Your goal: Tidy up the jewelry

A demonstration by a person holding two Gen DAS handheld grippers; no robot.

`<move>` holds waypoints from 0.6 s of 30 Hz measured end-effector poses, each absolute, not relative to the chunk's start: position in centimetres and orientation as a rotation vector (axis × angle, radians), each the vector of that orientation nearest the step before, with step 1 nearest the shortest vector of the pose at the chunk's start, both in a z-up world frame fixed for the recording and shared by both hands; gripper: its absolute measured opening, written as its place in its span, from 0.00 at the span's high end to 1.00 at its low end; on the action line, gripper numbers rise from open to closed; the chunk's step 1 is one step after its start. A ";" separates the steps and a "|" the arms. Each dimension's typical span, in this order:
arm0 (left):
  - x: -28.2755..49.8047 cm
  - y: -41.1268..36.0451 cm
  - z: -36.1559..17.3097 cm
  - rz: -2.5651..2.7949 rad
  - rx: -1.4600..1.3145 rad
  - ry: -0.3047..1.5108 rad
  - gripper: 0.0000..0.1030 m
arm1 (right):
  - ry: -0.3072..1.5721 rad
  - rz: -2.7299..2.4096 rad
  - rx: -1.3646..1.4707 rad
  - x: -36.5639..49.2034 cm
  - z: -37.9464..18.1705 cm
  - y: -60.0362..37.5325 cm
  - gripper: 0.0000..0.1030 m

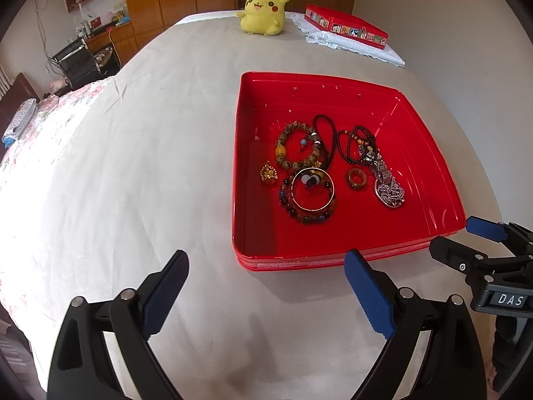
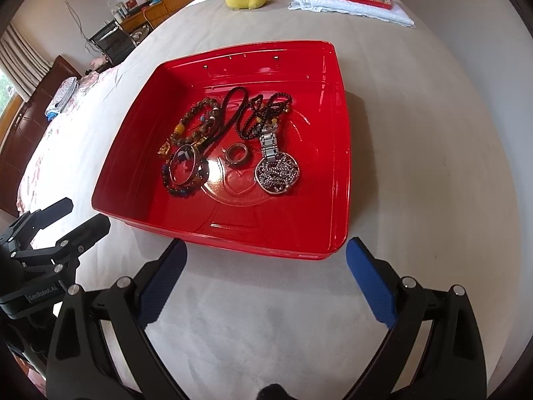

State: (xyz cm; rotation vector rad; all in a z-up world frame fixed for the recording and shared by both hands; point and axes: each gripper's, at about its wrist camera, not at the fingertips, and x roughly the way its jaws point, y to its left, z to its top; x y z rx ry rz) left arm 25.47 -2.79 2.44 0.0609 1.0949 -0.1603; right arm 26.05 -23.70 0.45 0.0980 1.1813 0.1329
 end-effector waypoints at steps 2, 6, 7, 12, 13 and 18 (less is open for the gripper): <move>25.4 -2.9 2.4 -0.159 0.061 1.095 0.08 | 1.183 0.133 0.098 26.1 0.4 -23.7 0.07; 25.4 -2.9 2.4 -0.160 0.064 1.093 0.08 | 1.183 0.134 0.100 26.1 0.4 -23.7 0.07; 25.4 -2.9 2.4 -0.161 0.065 1.093 0.08 | 1.184 0.133 0.101 26.1 0.4 -23.7 0.07; 25.4 -3.0 2.3 -0.160 0.065 1.096 0.08 | 1.180 0.134 0.096 26.0 0.3 -23.6 0.07; 25.4 -3.0 2.3 -0.160 0.065 1.097 0.08 | 1.180 0.133 0.096 26.0 0.3 -23.6 0.07; 25.4 -2.9 2.2 -0.157 0.065 1.097 0.08 | 1.181 0.132 0.096 26.0 0.3 -23.6 0.07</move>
